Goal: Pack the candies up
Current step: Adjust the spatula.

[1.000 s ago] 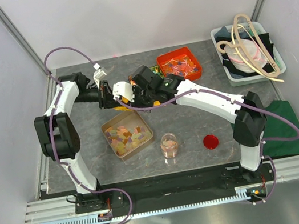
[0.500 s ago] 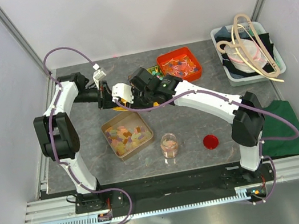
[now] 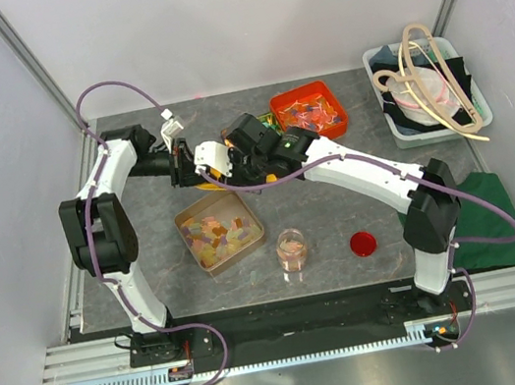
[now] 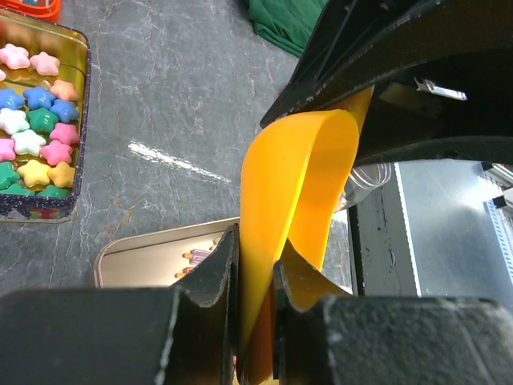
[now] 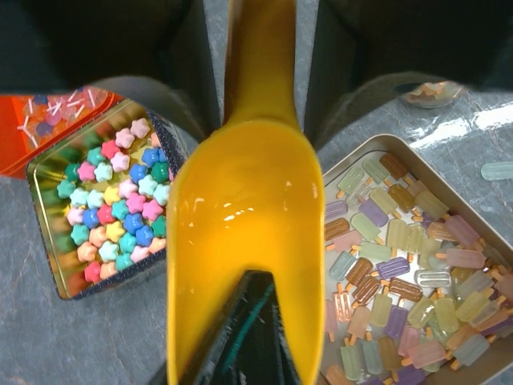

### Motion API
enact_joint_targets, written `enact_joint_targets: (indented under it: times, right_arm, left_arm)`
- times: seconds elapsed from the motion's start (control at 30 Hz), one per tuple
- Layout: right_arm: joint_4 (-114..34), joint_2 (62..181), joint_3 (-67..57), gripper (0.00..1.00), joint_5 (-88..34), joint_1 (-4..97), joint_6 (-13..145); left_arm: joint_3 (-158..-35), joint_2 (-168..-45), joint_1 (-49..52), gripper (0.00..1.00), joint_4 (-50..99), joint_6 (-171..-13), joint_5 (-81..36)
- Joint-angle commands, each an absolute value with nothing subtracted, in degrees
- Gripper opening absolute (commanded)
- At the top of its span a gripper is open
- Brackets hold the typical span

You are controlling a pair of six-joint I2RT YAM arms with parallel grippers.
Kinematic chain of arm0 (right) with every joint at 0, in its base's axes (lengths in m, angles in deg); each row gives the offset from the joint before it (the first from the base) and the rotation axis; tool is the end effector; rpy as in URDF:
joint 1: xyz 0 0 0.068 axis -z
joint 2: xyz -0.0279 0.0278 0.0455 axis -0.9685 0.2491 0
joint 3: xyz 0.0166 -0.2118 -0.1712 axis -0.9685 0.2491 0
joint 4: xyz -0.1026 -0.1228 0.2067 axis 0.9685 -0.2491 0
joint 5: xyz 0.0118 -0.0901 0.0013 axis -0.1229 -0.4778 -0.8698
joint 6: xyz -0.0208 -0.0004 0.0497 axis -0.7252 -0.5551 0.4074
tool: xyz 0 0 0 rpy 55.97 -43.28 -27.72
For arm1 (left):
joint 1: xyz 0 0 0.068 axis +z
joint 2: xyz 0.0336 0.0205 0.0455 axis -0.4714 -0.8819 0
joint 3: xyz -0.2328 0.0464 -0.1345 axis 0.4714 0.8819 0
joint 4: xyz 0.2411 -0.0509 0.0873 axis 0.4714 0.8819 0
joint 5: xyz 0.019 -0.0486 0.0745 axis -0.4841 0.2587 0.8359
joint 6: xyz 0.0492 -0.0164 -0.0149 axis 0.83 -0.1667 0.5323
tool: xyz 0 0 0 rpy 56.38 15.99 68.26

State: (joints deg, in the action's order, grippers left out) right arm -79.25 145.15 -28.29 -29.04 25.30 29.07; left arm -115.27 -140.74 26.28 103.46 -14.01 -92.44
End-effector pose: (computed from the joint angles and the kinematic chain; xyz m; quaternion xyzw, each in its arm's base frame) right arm 0.2615 0.3199 0.3261 -0.6098 0.6959 0.1084 0.3634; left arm 0.3526 -0.0463 0.2576 0.4071 0.6596 -0.5543 0.3031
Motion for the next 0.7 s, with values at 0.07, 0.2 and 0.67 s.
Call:
enact_joint_targets:
  times: [0.07, 0.2, 0.67]
  right_arm:
    - [-78.7, 141.1, -30.9, 0.54, -25.7, 25.0, 28.4]
    - [-78.8, 141.2, -31.4, 0.52, -26.2, 25.0, 28.6]
    - [-78.6, 143.3, -31.2, 0.01, -29.1, 24.9, 28.5]
  left_arm:
    - [-116.6, -140.8, 25.7, 0.02, 114.9, -11.7, -95.6]
    - [-116.6, -140.9, 25.7, 0.02, 114.9, -11.7, -95.6]
    - [-116.1, -140.5, 25.7, 0.02, 114.9, -11.5, -95.6]
